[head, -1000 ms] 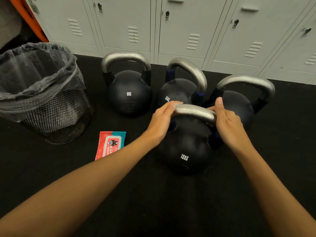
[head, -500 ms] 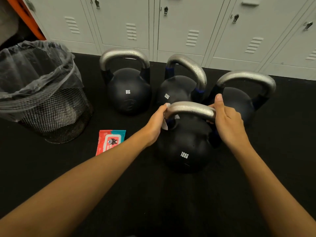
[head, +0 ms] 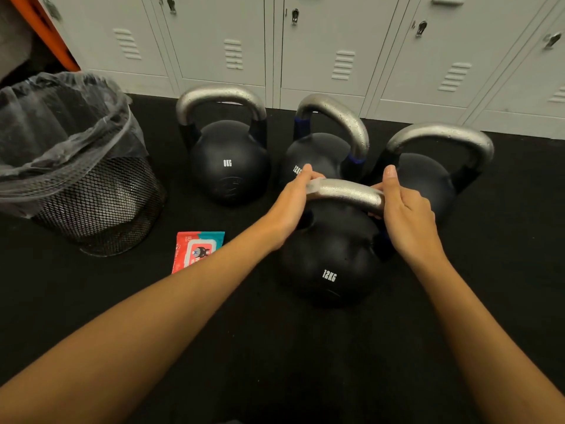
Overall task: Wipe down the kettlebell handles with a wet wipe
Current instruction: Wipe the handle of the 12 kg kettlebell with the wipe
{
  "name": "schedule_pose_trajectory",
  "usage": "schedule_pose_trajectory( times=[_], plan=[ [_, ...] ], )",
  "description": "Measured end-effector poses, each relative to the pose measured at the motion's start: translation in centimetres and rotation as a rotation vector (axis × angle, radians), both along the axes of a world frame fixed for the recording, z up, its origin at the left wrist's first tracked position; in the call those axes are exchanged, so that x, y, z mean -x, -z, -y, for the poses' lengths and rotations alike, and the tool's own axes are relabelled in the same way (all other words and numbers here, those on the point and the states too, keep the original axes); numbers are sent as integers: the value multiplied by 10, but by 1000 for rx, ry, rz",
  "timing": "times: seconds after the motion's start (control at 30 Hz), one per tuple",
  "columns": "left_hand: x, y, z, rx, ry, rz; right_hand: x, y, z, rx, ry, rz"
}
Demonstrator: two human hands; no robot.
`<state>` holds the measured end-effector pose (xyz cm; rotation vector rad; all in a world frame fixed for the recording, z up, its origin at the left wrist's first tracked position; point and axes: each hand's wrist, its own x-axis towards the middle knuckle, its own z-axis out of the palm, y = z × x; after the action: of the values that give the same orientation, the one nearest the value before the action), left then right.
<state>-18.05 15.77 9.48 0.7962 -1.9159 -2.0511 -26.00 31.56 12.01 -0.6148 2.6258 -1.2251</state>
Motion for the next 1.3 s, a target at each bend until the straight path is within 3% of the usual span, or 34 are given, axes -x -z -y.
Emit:
schedule_pose_trajectory(
  times=[0.2,0.3,0.43,0.63,0.73,0.9,1.03,1.17,1.3],
  plan=[
    [-9,17,7,-52,-5,129,1,-3,-2,57,-17,67],
    [-4,9,3,48,-35,185,9,-4,-4,149,-29,165],
    [3,-15,-10,380,-16,114,20,-6,-8,399,94,301],
    [11,-9,-29,1193,50,-31,34,-16,-26,590,197,223],
    [10,-11,-39,1365,103,-113,30,-18,-27,600,158,208],
    [3,-17,-60,1341,234,-173,21,-21,-24,619,60,197],
    [-7,-25,-74,1084,342,-225,10,-24,-19,635,-83,108],
    [-14,-29,-54,977,198,-338,-5,-18,-12,544,-174,27],
    [-26,-15,-25,915,-25,-236,-15,-10,-7,215,-283,-219]
  ],
)
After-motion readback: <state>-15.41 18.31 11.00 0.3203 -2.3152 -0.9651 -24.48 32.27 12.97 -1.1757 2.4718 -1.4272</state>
